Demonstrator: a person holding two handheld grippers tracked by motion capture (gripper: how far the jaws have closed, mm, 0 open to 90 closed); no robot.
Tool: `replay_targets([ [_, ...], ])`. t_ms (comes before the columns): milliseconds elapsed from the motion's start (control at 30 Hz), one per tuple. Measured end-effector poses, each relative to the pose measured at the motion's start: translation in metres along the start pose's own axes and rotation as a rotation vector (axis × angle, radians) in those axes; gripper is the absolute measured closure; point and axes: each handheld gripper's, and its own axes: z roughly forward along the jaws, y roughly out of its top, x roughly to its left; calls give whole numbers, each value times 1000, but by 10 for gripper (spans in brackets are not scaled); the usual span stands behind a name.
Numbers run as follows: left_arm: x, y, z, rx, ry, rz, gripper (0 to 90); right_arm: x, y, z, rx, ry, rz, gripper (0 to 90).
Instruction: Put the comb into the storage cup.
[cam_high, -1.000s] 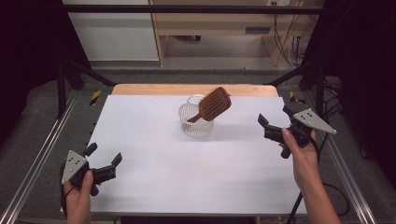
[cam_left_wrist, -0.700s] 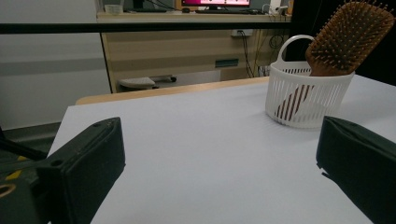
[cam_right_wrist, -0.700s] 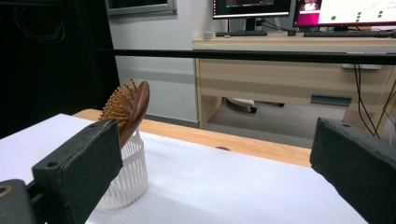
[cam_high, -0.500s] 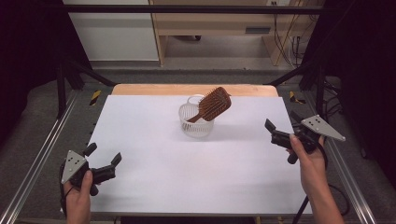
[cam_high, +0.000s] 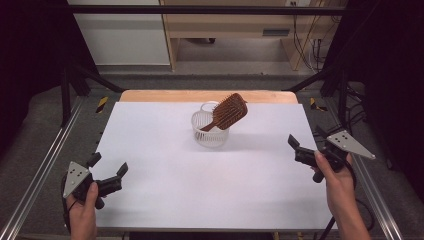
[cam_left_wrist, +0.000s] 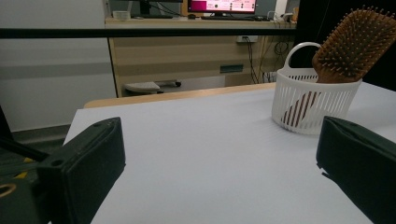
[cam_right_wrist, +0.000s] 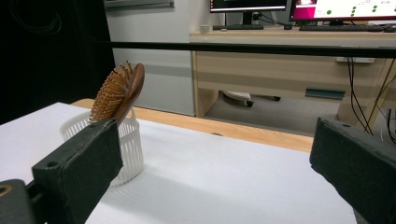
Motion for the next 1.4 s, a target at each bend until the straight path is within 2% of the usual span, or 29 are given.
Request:
replay_targets([
  [433,5,2,-5,-29,2,-15,12,-4,-12,-9,9,-11,11,28],
  [1033,2,2,-6,-22,-32,0,11,-20,-37,-34,16,-37,-5,30],
  [1400,-1,2,-5,-21,-48,9,11,-22,-51,-39,22,-33,-18,28],
])
